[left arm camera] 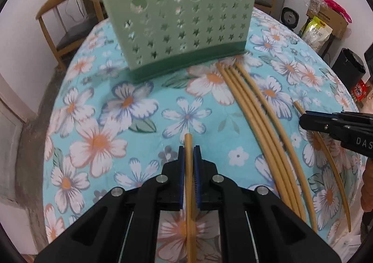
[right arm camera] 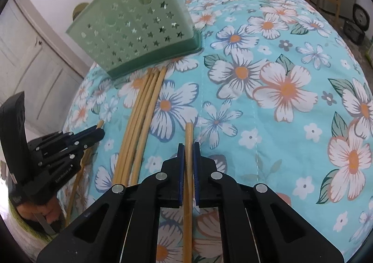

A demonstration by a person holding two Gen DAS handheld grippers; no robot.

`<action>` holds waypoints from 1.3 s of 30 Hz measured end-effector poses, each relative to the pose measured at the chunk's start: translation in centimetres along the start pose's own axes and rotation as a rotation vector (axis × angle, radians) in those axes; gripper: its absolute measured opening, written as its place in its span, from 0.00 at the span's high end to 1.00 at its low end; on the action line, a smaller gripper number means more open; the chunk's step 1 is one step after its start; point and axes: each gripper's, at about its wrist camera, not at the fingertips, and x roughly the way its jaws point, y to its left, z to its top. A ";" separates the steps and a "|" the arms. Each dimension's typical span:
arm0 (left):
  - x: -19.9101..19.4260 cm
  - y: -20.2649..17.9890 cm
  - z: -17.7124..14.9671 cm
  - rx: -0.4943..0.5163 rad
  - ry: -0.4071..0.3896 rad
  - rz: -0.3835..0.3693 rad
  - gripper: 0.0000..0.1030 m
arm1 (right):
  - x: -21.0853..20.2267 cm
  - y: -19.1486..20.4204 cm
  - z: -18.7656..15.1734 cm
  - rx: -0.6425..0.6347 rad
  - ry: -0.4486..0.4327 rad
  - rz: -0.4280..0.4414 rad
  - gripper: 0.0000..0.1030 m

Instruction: Organize utensils

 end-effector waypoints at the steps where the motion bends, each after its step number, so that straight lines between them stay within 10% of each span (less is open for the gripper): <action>1: 0.0 0.1 0.0 -0.006 0.002 -0.006 0.93 | 0.0 0.1 0.0 -0.006 0.002 -0.006 0.94; 39: 1.2 -2.3 0.4 0.118 -0.035 0.131 0.93 | 1.8 0.9 1.7 -0.017 -0.004 -0.014 0.95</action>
